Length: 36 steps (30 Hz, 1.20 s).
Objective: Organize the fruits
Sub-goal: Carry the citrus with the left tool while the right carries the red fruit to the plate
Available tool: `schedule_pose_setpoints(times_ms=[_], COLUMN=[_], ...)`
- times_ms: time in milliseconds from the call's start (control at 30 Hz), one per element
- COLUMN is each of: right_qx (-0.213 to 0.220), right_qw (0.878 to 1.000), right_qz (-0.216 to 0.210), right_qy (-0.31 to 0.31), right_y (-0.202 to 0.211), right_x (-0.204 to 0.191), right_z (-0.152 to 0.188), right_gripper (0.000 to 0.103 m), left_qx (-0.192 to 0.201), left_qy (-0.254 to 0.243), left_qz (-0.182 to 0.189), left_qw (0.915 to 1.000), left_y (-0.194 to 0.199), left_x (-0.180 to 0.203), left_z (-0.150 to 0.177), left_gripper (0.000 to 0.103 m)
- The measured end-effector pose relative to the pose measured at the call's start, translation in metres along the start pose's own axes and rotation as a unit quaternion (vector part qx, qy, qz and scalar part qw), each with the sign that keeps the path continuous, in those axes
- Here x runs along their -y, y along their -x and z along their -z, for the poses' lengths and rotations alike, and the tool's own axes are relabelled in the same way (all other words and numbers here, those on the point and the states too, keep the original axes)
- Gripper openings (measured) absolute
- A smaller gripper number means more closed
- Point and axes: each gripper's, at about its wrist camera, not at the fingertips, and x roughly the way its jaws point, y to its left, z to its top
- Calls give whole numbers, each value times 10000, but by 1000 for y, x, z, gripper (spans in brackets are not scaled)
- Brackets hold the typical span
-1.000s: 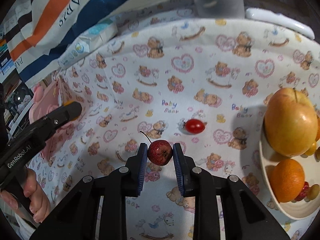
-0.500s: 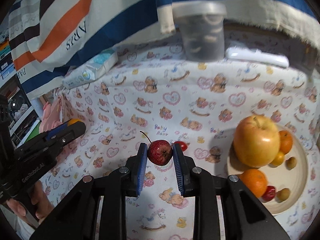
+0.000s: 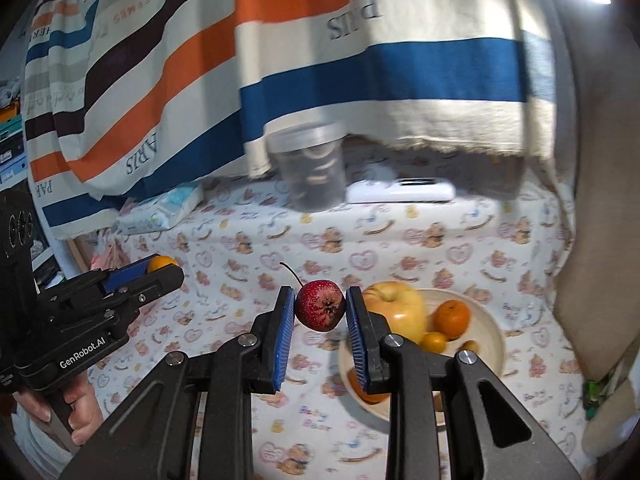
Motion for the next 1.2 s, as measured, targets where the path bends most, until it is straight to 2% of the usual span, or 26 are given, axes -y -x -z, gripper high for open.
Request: schedule_pose_setpoints(times_ms=[200,333,500,633,833,1200], right_qx=[25,-212,-677,-1050,-1411,-1571], right_qw=[9985,9956,9847,9770,9705,9645], right_qz=[299,553,1172,1048,1118,1197], right_qy=[-466,-732,-1094,-1530,-1602,-1756], right_y=[6,-5,-25,-42,-54,-58], right_x=[50,80,110,135,139,148], right_z=[13,29,42,53,64,69], right_gripper=[27,27,27,27,27,27], left_qx=[-213,-436,-692,-813,-938,-1173], left_qy=[-134,-118,-319,-387,-471,-392], left_qz=[307,495,385,410,487,576], left_qw=[9992,9978,9964,9951,9933,9907], left_y=[-28,-53,-86,-101,-115,-130], left_x=[38,58,84,95,106,110], left_z=[2,10,15,16,20,26], left_gripper=[29,29,29,29,29,30])
